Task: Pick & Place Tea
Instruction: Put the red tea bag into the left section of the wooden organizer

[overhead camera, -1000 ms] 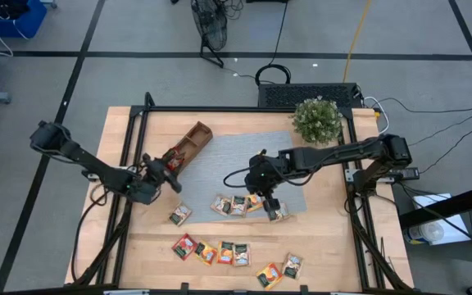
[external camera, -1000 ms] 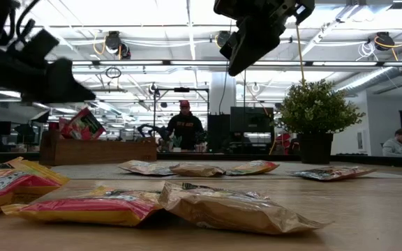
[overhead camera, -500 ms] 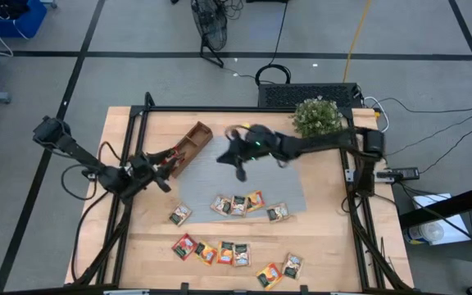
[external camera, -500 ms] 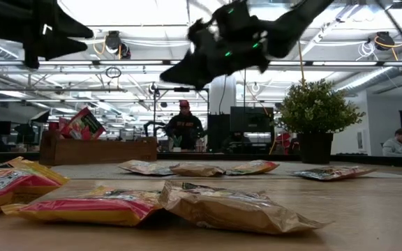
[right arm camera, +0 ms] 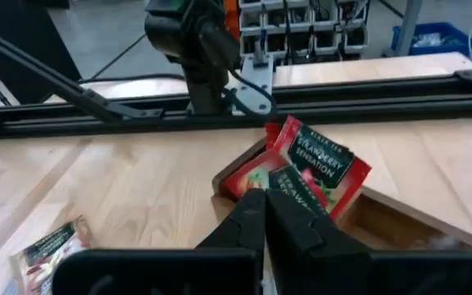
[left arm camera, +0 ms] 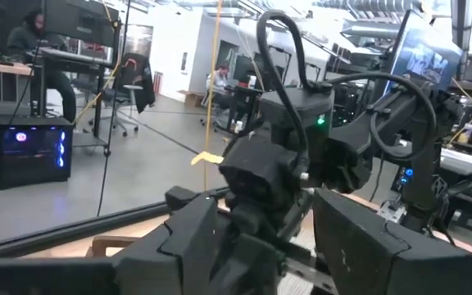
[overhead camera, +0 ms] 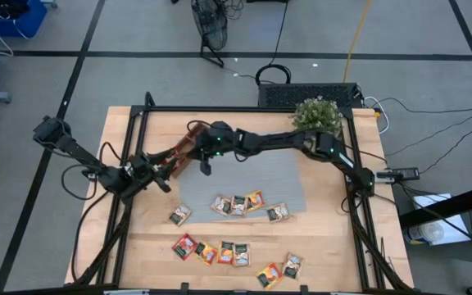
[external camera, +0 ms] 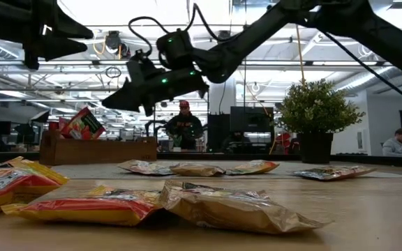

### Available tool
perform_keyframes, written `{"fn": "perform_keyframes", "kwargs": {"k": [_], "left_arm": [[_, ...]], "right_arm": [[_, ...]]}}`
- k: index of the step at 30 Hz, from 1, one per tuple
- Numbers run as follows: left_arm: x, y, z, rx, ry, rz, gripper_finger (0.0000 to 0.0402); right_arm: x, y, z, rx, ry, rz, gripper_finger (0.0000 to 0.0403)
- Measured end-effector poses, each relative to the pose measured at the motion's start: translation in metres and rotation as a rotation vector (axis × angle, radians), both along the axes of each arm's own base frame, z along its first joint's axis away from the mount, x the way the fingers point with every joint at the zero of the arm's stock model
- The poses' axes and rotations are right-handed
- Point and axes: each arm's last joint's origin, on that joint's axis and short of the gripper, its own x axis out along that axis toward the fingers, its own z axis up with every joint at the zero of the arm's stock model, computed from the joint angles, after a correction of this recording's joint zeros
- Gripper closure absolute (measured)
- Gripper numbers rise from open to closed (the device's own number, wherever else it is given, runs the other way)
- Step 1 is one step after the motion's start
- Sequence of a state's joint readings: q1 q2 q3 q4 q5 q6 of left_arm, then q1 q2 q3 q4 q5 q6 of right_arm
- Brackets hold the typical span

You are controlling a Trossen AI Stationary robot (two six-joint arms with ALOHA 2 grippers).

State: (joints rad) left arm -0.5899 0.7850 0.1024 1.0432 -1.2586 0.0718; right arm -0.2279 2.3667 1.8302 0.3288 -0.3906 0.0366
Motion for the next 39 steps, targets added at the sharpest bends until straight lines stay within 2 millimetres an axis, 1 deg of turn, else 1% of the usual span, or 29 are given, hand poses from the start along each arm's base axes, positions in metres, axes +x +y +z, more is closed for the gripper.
{"fn": "perform_keyframes", "kwargs": {"k": [4, 9, 11, 16, 18, 23, 26, 28, 30, 31, 33, 36, 39], "left_arm": [[0.0, 0.0, 0.0, -0.03, -0.024, -0.006, 0.0199], [-0.001, -0.001, 0.002, -0.077, -0.078, -0.039, 0.0199], [-0.001, -0.004, 0.002, -0.042, -0.069, -0.095, 0.0199], [-0.004, -0.016, 0.004, 0.074, -0.045, -0.268, 0.0199], [-0.006, -0.02, 0.006, 0.104, -0.043, -0.305, 0.0199], [-0.01, -0.026, 0.013, 0.099, -0.071, -0.347, 0.0199], [-0.011, -0.027, 0.011, 0.101, -0.049, -0.337, 0.0199], [-0.01, -0.027, 0.01, 0.109, -0.036, -0.339, 0.0199], [-0.011, -0.027, 0.01, 0.072, -0.059, -0.345, 0.0199], [-0.011, -0.027, 0.01, 0.051, -0.07, -0.345, 0.0199], [-0.011, -0.024, 0.012, 0.021, -0.082, -0.283, 0.0199], [-0.012, -0.019, 0.009, -0.022, -0.025, -0.124, 0.0199], [-0.011, -0.017, 0.004, -0.007, 0.048, -0.028, 0.0199]], "right_arm": [[0.007, -0.006, -0.001, -0.017, -0.012, -0.021, 0.0403], [0.006, -0.02, -0.008, 0.021, 0.002, -0.01, 0.0403], [0.004, -0.024, -0.008, 0.024, 0.006, -0.013, 0.0403], [0.002, -0.028, -0.006, 0.064, -0.003, 0.064, 0.0403], [0.002, -0.03, -0.006, 0.066, -0.003, 0.062, 0.0403], [0.003, -0.03, -0.008, 0.054, -0.015, 0.062, 0.0403], [0.003, -0.024, -0.011, 0.069, 0.015, 0.074, 0.0403], [0.003, -0.018, -0.011, 0.113, 0.043, 0.108, 0.0403], [0.0, -0.006, -0.002, 0.156, 0.082, 0.199, 0.0403], [-0.001, 0.0, 0.005, 0.146, 0.078, 0.233, 0.0403], [-0.007, 0.017, 0.03, 0.103, 0.079, 0.294, 0.0403], [-0.025, 0.046, 0.069, -0.047, 0.09, 0.314, 0.0403], [-0.054, 0.077, 0.102, -0.231, 0.149, 0.285, 0.0403]]}}
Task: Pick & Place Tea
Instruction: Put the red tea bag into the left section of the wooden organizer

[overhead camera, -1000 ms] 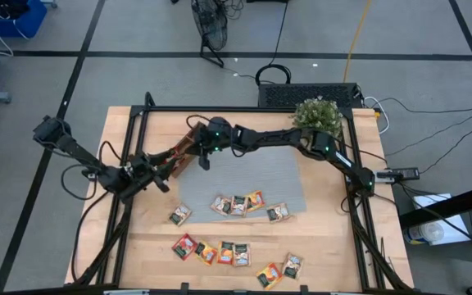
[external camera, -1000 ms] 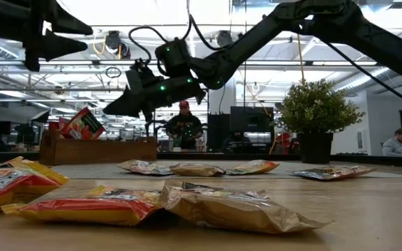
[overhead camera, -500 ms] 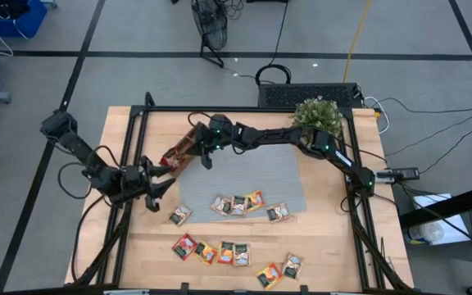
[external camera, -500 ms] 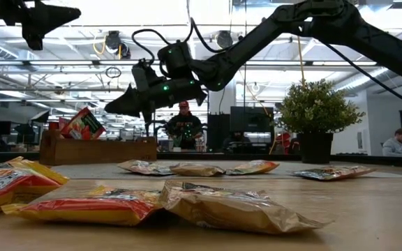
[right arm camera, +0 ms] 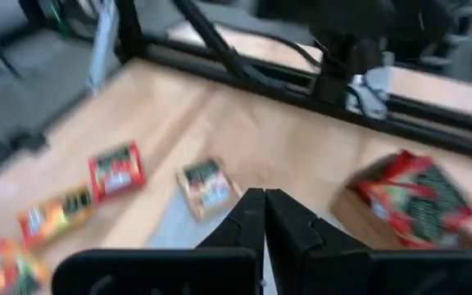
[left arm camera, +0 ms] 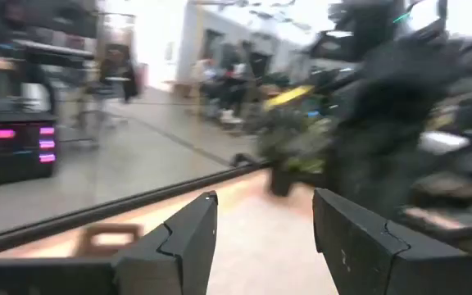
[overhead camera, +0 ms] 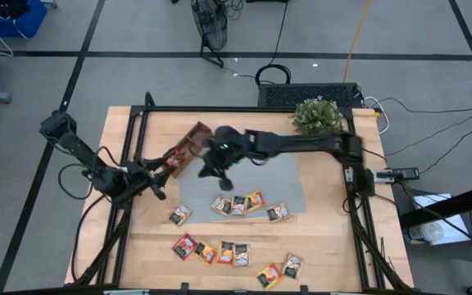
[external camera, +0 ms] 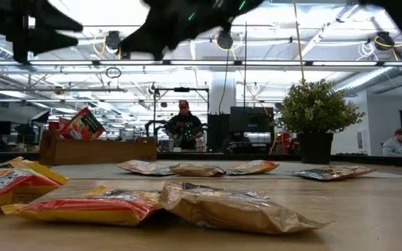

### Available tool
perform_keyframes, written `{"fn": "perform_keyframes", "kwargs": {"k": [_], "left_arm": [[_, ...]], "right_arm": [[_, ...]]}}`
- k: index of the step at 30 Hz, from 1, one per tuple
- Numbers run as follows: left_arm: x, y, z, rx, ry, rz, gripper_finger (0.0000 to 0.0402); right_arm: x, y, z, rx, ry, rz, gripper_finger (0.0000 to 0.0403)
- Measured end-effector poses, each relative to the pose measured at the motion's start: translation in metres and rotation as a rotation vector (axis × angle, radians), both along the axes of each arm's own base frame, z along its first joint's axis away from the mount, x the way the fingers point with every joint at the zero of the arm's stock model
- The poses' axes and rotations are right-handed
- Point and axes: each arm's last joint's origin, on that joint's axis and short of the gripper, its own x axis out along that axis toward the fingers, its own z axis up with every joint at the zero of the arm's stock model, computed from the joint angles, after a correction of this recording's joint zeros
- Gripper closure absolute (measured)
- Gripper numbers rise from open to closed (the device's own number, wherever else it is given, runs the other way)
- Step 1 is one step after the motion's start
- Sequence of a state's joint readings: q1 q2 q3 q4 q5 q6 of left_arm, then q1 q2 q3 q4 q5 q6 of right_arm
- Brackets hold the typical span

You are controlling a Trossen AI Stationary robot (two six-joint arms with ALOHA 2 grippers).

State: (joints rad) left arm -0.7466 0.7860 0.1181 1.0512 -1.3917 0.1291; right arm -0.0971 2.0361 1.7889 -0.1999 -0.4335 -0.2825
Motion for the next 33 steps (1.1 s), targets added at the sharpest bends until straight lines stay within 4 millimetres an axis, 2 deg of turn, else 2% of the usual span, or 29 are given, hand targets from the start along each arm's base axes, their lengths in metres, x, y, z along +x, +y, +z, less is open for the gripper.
{"fn": "perform_keyframes", "kwargs": {"k": [3, 6, 11, 15, 19, 23, 25, 26, 28, 29, 30, 33], "left_arm": [[-0.002, 0.005, -0.001, -0.065, 0.022, 0.166, 0.0199], [-0.001, 0.007, -0.001, -0.066, 0.019, 0.18, 0.0199], [0.002, 0.007, 0.004, -0.047, -0.001, 0.127, 0.0203], [0.006, 0.002, 0.024, -0.017, 0.073, 0.201, 0.0225], [0.012, -0.003, 0.043, 0.008, 0.099, 0.207, 0.0254], [0.016, -0.003, 0.042, -0.053, 0.039, 0.215, 0.0278], [0.017, -0.004, 0.044, -0.088, -0.032, 0.108, 0.0288], [0.02, -0.008, 0.044, -0.082, -0.07, -0.05, 0.0293], [0.029, -0.017, 0.042, -0.038, -0.103, -0.493, 0.0304], [0.033, -0.02, 0.039, -0.031, -0.093, -0.641, 0.0309], [0.04, -0.021, 0.033, -0.065, -0.07, -0.7, 0.0314], [0.058, -0.015, 0.011, -0.27, -0.015, -0.559, 0.0325]], "right_arm": [[-0.036, 0.026, 0.025, -0.158, 0.009, -0.058, 0.0403], [-0.076, 0.043, 0.036, -0.247, 0.001, -0.148, 0.0403], [-0.139, 0.055, 0.023, -0.285, 0.006, -0.338, 0.0403], [-0.181, 0.058, 0.007, -0.234, -0.076, -0.422, 0.0403], [-0.211, 0.06, -0.012, -0.167, -0.162, -0.435, 0.0403], [-0.232, 0.061, -0.028, -0.125, -0.245, -0.434, 0.0403], [-0.239, 0.059, -0.035, -0.111, -0.277, -0.438, 0.0403], [-0.243, 0.059, -0.038, -0.102, -0.29, -0.442, 0.0403], [-0.248, 0.058, -0.043, -0.092, -0.314, -0.445, 0.0403], [-0.25, 0.058, -0.045, -0.089, -0.32, -0.445, 0.0403], [-0.252, 0.057, -0.047, -0.086, -0.319, -0.446, 0.0403], [-0.254, 0.057, -0.051, -0.07, -0.31, -0.452, 0.0403]]}}
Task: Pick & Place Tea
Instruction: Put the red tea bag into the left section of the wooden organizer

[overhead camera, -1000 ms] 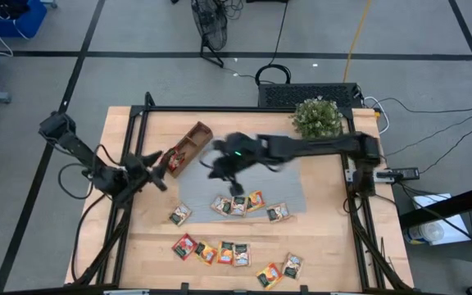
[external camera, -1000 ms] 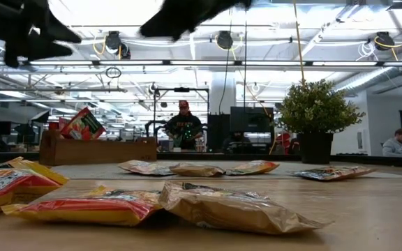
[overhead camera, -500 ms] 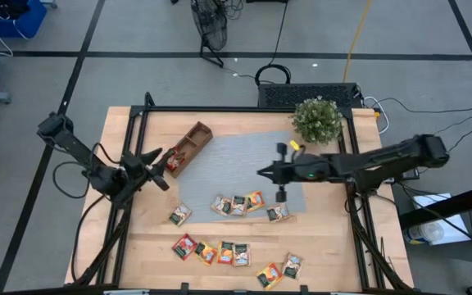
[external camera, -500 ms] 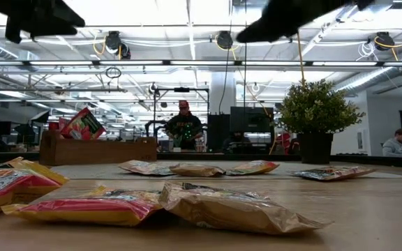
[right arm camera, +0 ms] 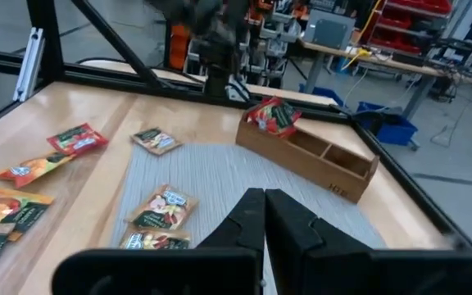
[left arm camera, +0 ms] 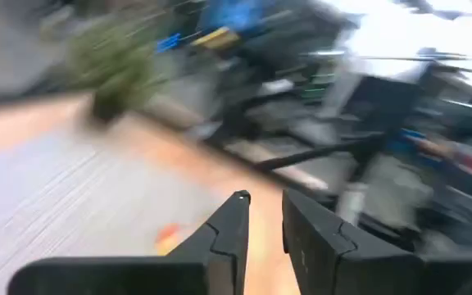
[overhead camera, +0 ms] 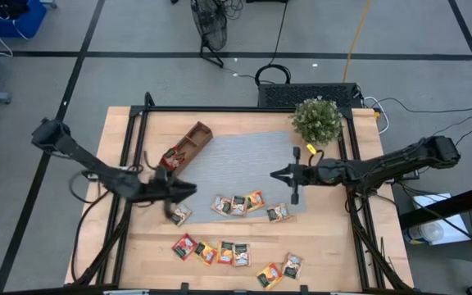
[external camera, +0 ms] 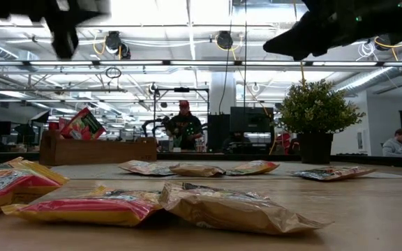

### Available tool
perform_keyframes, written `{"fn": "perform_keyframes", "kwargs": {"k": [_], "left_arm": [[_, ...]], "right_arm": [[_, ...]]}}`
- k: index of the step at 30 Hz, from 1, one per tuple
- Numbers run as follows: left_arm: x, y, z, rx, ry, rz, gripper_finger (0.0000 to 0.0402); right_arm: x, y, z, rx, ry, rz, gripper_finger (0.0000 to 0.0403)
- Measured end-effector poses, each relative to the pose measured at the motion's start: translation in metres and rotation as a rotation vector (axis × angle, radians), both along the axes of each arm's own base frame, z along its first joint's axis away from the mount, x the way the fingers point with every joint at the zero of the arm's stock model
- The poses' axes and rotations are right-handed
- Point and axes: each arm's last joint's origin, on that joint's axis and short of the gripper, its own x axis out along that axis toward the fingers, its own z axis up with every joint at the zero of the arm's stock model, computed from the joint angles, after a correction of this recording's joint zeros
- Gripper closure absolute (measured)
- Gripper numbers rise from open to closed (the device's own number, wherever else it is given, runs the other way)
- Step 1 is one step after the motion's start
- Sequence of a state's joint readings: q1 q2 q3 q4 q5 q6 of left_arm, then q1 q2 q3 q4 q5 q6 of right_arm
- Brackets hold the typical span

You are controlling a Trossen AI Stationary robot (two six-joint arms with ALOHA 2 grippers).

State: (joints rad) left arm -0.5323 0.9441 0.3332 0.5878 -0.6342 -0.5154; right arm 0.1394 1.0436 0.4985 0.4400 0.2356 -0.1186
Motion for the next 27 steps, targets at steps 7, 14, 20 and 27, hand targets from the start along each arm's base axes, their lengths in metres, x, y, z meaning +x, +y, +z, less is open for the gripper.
{"fn": "perform_keyframes", "kwargs": {"k": [7, 14, 20, 27], "left_arm": [[0.029, 0.049, 0.029, -0.129, 0.64, 0.125, 0.0328], [0.026, 0.096, 0.066, -0.126, 1.014, 0.277, 0.0262], [0.032, 0.124, 0.052, -0.302, 1.14, 0.27, 0.0172], [0.039, 0.149, 0.024, -0.37, 1.343, 0.333, 0.0134]], "right_arm": [[-0.002, 0.0, -0.011, 0.051, 0.094, -0.018, 0.0403], [-0.005, -0.001, -0.017, 0.055, 0.156, -0.027, 0.0402], [-0.006, -0.001, -0.017, 0.042, 0.165, -0.021, 0.0394], [-0.006, -0.001, -0.017, 0.035, 0.172, -0.018, 0.039]]}}
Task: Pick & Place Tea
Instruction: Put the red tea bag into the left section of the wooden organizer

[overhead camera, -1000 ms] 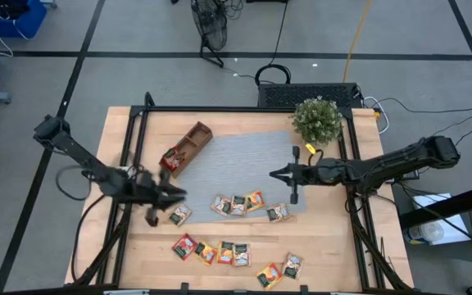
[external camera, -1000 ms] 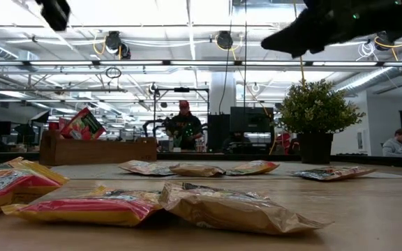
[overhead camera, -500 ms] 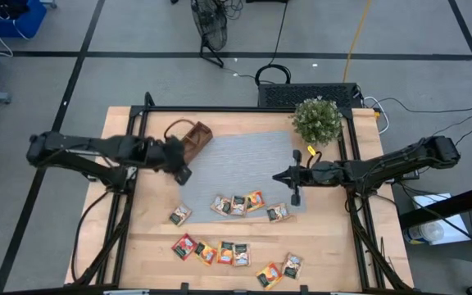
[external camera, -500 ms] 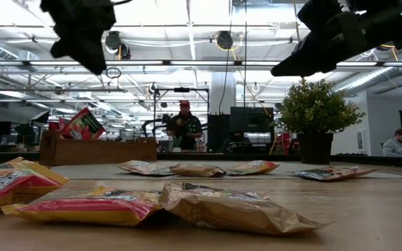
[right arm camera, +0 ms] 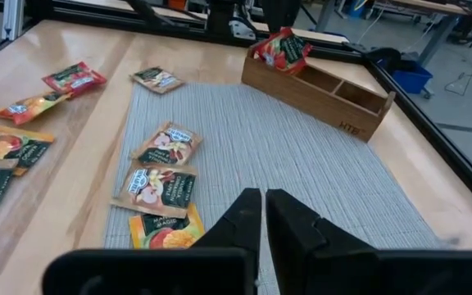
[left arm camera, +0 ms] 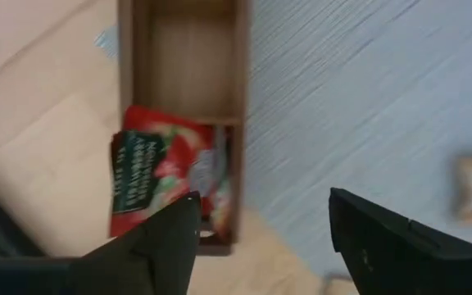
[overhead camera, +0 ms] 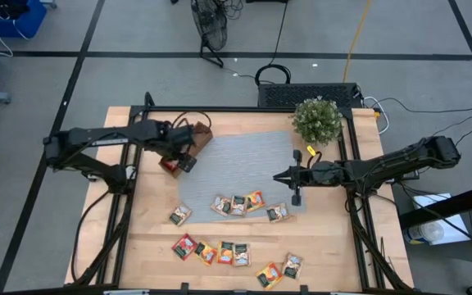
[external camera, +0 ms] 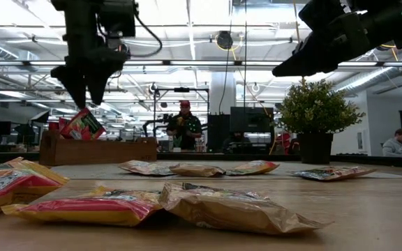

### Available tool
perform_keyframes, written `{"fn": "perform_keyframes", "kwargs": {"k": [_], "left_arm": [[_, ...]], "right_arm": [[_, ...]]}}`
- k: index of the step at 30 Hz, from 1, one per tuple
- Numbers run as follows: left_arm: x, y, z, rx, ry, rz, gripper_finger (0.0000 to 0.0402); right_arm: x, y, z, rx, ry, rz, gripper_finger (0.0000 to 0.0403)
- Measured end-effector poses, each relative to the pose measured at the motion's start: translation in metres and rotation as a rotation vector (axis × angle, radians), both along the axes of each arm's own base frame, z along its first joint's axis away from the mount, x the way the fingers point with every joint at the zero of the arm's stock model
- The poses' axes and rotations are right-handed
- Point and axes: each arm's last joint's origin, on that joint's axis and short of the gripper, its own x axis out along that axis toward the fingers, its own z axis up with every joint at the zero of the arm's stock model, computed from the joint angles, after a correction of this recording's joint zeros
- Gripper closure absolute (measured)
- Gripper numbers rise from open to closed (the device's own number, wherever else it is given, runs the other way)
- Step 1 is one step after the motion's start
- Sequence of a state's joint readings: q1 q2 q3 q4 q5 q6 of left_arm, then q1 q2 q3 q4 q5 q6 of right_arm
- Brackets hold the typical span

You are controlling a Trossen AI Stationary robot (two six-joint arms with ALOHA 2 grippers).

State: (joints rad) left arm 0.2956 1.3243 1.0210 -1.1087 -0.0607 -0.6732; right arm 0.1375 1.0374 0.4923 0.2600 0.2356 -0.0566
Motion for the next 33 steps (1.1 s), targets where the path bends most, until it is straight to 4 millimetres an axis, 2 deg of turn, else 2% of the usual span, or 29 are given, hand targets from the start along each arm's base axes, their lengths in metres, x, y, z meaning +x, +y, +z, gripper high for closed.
{"fn": "perform_keyframes", "kwargs": {"k": [8, 13, 20, 28, 33], "left_arm": [[0.006, 0.017, -0.022, -0.038, 0.133, -0.022, 0.0164], [0.006, 0.023, -0.028, -0.05, 0.161, -0.029, 0.0192], [0.0, 0.024, -0.023, -0.058, 0.171, -0.021, 0.0257], [-0.004, 0.021, -0.017, -0.04, 0.148, -0.013, 0.0386], [-0.007, 0.01, -0.006, 0.123, 0.154, 0.024, 0.0397]], "right_arm": [[0.0, 0.0, 0.0, 0.0, 0.0, 0.0, 0.0388], [0.0, 0.0, 0.0, 0.0, 0.0, 0.0, 0.0387], [0.0, 0.0, 0.0, -0.004, 0.0, 0.002, 0.0387], [0.0, 0.0, 0.0, -0.007, -0.002, 0.003, 0.0387], [0.0, 0.0, 0.0, -0.007, 0.003, 0.003, 0.0387]]}}
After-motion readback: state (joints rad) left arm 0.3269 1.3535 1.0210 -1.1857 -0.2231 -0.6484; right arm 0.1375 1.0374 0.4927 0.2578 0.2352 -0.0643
